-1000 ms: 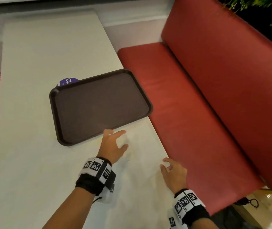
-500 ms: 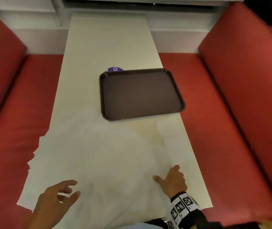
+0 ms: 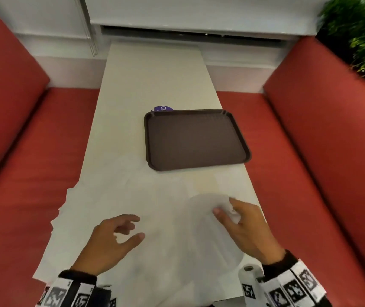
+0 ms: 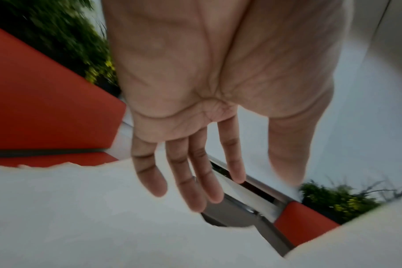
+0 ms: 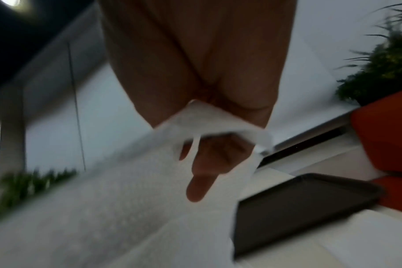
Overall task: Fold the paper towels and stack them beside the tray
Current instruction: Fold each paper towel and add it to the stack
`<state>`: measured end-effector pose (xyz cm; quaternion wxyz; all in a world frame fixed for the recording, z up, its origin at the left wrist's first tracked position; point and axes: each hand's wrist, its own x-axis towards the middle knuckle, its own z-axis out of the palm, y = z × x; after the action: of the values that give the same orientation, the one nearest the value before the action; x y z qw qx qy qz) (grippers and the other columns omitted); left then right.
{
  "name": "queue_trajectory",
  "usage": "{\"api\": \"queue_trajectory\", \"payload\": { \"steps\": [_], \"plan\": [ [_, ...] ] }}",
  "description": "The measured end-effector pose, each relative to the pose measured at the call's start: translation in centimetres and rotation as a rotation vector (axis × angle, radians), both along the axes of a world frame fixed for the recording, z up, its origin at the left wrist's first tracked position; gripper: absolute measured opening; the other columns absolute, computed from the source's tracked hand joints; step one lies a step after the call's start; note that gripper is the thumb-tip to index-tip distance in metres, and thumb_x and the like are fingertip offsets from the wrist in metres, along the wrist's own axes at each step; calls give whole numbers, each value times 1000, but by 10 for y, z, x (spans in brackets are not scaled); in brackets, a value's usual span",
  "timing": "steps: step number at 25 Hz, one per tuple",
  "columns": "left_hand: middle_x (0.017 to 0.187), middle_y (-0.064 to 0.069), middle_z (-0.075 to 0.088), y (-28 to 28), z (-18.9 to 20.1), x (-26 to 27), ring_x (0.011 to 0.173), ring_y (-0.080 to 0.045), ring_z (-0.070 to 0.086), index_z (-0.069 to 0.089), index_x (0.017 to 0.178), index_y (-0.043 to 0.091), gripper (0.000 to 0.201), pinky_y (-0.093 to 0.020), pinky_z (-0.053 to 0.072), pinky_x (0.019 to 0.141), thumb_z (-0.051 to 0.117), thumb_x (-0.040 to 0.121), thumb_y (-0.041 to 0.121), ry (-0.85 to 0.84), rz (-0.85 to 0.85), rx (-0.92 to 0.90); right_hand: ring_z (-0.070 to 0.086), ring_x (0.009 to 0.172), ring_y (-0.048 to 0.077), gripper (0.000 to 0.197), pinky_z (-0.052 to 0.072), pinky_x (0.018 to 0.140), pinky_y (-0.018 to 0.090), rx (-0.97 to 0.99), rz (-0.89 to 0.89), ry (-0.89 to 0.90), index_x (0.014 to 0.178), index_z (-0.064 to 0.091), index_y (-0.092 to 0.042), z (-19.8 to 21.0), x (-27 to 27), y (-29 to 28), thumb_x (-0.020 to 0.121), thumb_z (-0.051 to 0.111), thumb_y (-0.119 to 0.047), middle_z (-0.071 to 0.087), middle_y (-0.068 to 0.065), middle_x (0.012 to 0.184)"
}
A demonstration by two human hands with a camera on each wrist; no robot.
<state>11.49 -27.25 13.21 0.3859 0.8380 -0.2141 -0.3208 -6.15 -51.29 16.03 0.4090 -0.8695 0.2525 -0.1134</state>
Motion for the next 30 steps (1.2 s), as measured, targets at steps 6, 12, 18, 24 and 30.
{"api": "queue_trajectory", "payload": {
  "steps": [6, 12, 18, 24, 30],
  "plan": [
    [99, -3, 73, -78, 22, -14, 91, -16, 70, 74, 98, 20, 83, -33, 57, 74, 84, 28, 64, 885, -2, -508, 70, 95, 27, 29, 57, 74, 32, 745, -29, -352, 102, 70, -8, 53, 22, -22, 81, 61, -27, 72, 14, 105],
    [103, -10, 72, -93, 54, 4, 92, -24, 70, 70, 98, 14, 38, -28, 57, 69, 84, 63, 19, 615, 57, -720, 68, 95, 38, 32, 57, 72, 38, 652, -74, -346, 97, 74, -10, 36, 19, -49, 72, 76, -30, 73, 14, 103],
    [85, 0, 76, -94, 70, 33, 78, -14, 71, 69, 93, 12, 15, -21, 55, 60, 62, 84, 4, 286, 103, -568, 69, 98, 32, 56, 58, 75, 32, 703, 72, -332, 103, 73, -7, 40, 31, -70, 61, 84, -43, 71, 18, 107],
    [81, -1, 74, -97, 79, 43, 74, -15, 70, 71, 86, 13, 26, -23, 57, 62, 47, 91, 3, 361, 160, -627, 70, 95, 28, 51, 58, 77, 33, 748, 91, -394, 94, 77, -8, 33, 39, -78, 59, 86, -43, 73, 17, 102],
    [78, -2, 66, -104, 74, 47, 74, -19, 65, 65, 69, 13, 15, -28, 53, 57, 61, 80, 23, 425, 104, -607, 69, 73, 22, 43, 56, 61, 27, 863, -29, -452, 79, 76, -2, 33, 25, -74, 74, 71, -44, 73, 14, 82]
  ]
}}
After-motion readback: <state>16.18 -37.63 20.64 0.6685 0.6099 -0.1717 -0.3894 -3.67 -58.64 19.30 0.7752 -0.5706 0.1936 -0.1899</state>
